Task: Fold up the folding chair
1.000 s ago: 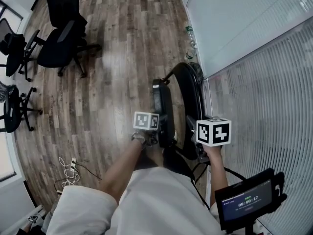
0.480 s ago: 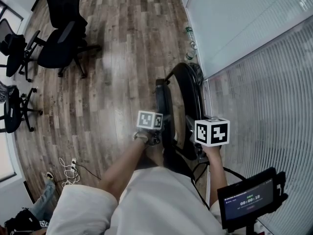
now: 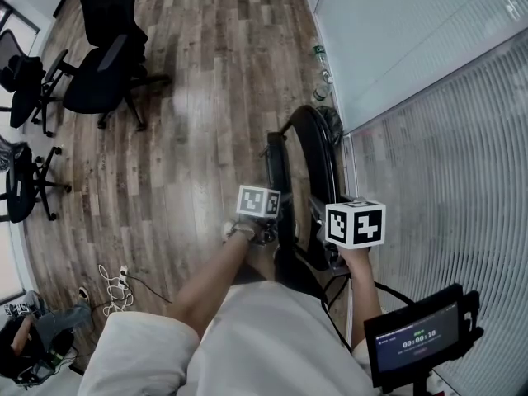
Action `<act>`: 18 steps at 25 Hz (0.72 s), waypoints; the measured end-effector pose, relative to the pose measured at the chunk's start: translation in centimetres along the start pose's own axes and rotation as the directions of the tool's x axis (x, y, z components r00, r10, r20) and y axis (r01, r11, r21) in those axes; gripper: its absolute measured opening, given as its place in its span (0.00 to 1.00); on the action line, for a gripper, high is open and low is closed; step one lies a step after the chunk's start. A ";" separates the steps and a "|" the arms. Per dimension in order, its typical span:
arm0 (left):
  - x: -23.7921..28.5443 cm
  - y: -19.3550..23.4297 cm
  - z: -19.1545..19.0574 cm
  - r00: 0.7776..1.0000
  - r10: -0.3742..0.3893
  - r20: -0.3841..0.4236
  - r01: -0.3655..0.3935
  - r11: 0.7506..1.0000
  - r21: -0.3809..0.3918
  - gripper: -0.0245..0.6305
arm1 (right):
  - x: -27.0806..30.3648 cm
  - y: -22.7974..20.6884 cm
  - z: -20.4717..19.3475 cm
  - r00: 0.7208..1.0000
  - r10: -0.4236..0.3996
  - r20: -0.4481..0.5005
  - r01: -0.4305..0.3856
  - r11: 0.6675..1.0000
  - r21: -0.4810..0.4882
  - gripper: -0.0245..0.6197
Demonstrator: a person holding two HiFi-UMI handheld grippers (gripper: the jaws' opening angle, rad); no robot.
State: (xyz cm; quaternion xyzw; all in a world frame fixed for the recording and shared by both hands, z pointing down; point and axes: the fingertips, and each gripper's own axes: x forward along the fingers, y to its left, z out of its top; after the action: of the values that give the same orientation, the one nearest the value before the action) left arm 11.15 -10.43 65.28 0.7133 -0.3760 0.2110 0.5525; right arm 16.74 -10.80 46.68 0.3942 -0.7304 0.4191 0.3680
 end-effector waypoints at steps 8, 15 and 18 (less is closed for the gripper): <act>0.7 -1.5 0.3 1.000 -0.019 0.006 0.020 1.000 -0.022 0.44 | 0.2 1.0 0.2 0.999 0.045 0.016 -0.045 0.998 0.033 0.25; 1.4 -2.3 0.5 0.998 -0.053 0.022 0.054 0.998 -0.031 0.44 | 0.6 2.1 -0.1 1.000 0.006 -0.002 -0.006 0.999 -0.048 0.29; 1.8 -2.2 0.5 0.999 -0.047 0.007 0.047 0.999 0.010 0.44 | 0.5 1.4 -0.2 1.000 0.016 0.003 -0.016 1.000 -0.020 0.28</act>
State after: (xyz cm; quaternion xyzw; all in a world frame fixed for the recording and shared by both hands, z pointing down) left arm 13.93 -11.19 65.07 0.7255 -0.3599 0.1974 0.5525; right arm 15.31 -10.32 46.73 0.3854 -0.7384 0.4138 0.3674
